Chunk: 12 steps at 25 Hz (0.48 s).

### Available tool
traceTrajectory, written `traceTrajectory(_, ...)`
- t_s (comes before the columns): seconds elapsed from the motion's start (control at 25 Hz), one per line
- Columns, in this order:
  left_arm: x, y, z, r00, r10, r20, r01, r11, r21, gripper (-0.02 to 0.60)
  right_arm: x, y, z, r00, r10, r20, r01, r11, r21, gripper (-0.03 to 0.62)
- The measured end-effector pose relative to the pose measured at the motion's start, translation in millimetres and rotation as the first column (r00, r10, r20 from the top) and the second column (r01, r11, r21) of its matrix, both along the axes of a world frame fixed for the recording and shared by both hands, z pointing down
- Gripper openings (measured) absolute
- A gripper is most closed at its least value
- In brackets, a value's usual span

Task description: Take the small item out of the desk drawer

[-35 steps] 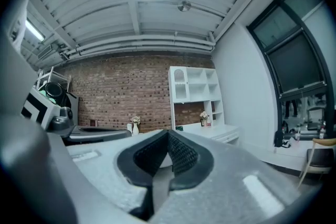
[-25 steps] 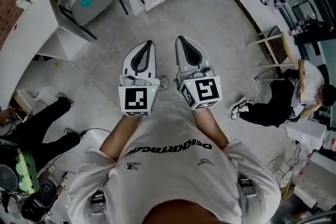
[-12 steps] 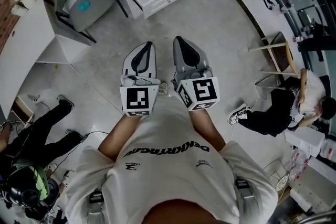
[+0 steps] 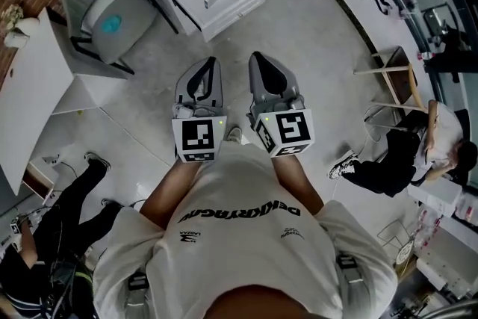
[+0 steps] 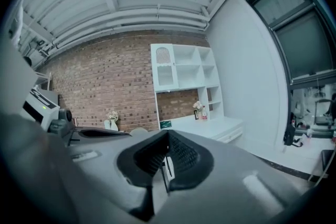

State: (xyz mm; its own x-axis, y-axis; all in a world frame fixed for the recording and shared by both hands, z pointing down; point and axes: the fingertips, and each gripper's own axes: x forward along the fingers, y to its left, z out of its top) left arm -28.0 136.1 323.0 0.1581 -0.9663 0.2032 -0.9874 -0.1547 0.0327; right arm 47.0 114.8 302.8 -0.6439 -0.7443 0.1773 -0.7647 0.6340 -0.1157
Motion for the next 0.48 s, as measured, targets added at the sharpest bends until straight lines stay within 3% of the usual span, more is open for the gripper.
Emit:
traceTrajectory(0.24,-53.7,-94.3,1.1,0.999,0.052,-0.005,-0.052,0.998,-0.028,-0.003,-49.7,-87.4,-1.6,0.998,0.056,-0.005,-0.056,0.998,-0.007,-0.002)
traceTrajectory(0.48,-85.1,-187.1,6.8,0.991,0.136,-0.008,-0.137,0.988,-0.067,-0.002,-81.2,-167.1,3.8,0.991,0.130,-0.026,-0.131,0.991,-0.031,-0.002)
